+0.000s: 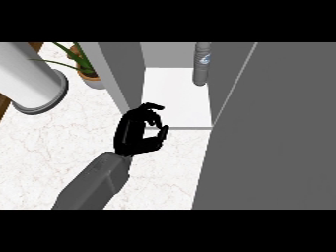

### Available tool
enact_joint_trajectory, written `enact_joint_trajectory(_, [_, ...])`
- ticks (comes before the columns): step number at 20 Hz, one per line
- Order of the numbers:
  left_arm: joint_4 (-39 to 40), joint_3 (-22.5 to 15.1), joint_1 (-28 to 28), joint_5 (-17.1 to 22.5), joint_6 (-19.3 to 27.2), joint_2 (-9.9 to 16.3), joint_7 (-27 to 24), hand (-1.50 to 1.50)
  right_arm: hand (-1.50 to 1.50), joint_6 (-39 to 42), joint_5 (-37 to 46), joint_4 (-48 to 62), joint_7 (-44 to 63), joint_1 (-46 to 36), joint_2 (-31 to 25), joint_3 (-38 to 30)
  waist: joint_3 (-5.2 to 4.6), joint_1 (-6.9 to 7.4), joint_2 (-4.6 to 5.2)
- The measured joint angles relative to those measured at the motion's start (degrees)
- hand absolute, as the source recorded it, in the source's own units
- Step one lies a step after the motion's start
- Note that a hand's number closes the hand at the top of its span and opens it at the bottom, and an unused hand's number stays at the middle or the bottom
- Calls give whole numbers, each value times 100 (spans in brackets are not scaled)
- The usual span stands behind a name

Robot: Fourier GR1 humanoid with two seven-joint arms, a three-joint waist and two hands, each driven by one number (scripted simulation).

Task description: Pick up the bottled water, place it into the cabinet and close the cabinet

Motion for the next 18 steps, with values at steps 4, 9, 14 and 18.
enact_joint_trajectory(4, [-864, -138, 665, -85, -164, 506, 126, -150, 150, -42, -3, -32, -22, 42, 124, 269, 0, 25, -10])
enact_joint_trajectory(9, [-1771, -294, 1377, -116, -286, 990, 264, -150, 150, 95, 14, -70, -31, -12, -30, 592, -2, 44, -26])
enact_joint_trajectory(14, [-2691, -196, 2118, -103, -317, 1709, 242, -150, 150, -45, 26, -102, 125, -93, -33, 1274, -5, 82, -28])
enact_joint_trajectory(18, [-3208, 10, 2637, -73, -298, 2264, 165, -150, 150, -306, 45, -128, 248, -287, 22, 1923, -11, 93, -31])
